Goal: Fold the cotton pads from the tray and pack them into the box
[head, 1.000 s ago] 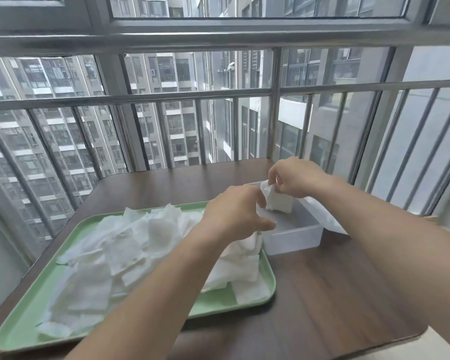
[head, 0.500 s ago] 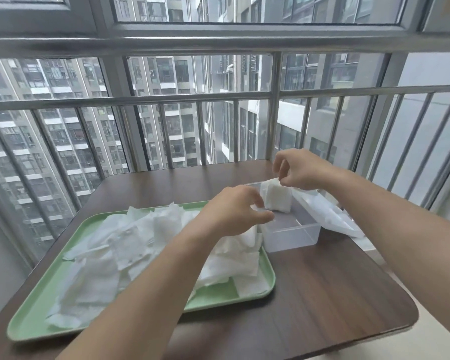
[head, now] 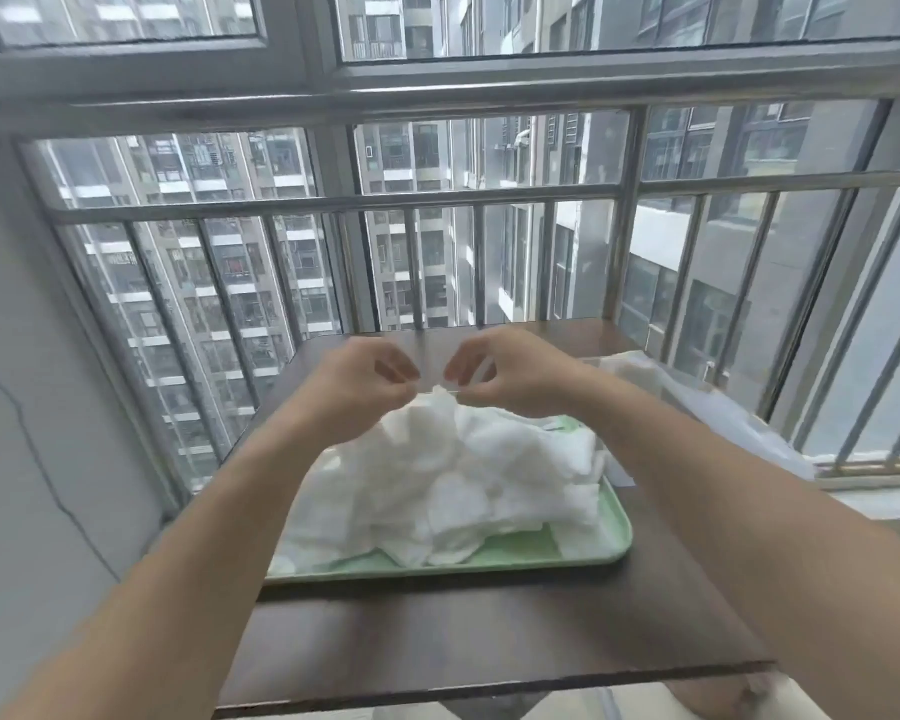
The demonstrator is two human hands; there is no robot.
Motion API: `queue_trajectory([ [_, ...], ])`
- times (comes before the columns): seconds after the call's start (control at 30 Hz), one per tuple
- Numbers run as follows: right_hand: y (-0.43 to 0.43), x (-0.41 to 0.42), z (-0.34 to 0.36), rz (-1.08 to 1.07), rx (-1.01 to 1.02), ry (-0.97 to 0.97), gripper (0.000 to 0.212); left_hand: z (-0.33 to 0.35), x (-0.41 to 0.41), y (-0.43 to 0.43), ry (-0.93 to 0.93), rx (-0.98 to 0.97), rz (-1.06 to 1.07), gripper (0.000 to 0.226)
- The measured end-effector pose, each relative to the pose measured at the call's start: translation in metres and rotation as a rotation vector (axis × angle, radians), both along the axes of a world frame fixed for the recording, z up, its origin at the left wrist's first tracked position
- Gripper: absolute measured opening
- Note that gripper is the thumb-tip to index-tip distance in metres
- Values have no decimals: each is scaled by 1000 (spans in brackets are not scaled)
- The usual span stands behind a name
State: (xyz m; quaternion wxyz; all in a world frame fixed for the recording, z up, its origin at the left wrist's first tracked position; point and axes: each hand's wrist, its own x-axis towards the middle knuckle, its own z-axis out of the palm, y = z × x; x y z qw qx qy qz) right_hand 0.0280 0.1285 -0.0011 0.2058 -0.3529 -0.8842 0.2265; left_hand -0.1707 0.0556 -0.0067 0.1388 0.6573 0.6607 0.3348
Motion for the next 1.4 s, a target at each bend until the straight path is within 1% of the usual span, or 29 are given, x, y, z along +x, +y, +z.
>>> queue_trajectory([
  [0.07,-4,-13,-8,15,2,-22,23,-2,-15,-9,5,-51,12,10],
  [0.13,-7,-20,-15,25,-2,-50,33,-7,-26,-16,50,-115,7,20],
  [0.2,-8,-23,-20,27,13,-85,38,-15,-31,-18,74,-161,11,31],
  [0.3,-7,-25,-22,10,9,-104,36,-25,-34,-18,96,-180,21,41],
  [0.4,-6,-23,-21,12,-39,-78,24,-27,-34,-18,70,-152,39,45],
  [0.47,-4,-20,-18,29,-111,5,13,-26,-35,-19,45,-139,42,44],
  [0.53,-2,-15,-14,38,-205,139,4,-26,-37,-21,45,-132,43,45],
  [0.6,-1,-14,-12,33,-312,305,6,-25,-39,-24,51,-124,52,49],
  [0.7,-1,-19,-14,32,-517,554,22,-23,-41,-29,38,-103,49,50],
  [0.73,-2,-22,-15,38,-574,622,19,-22,-41,-31,30,-102,45,49],
  [0.8,-4,-28,-18,47,-621,700,5,-19,-42,-34,-6,-101,41,45],
  [0.9,-6,-33,-23,50,-625,775,8,-10,-46,-38,-89,-71,1,32],
  [1.03,-5,-31,-29,28,-554,833,9,7,-46,-39,-325,-3,-129,18],
  [1.1,-3,-27,-34,22,-560,844,10,8,-38,-34,-429,25,-192,12],
  [1.13,-2,-25,-36,27,-572,839,12,7,-34,-31,-454,37,-216,12],
  [1.23,-1,-22,-40,57,-584,800,26,-2,-23,-21,-468,74,-229,17],
  [1.33,-1,-20,-41,71,-553,780,29,-6,-19,-14,-408,101,-206,29],
  [1.4,0,-19,-41,76,-535,781,30,-8,-17,-11,-396,100,-219,32],
])
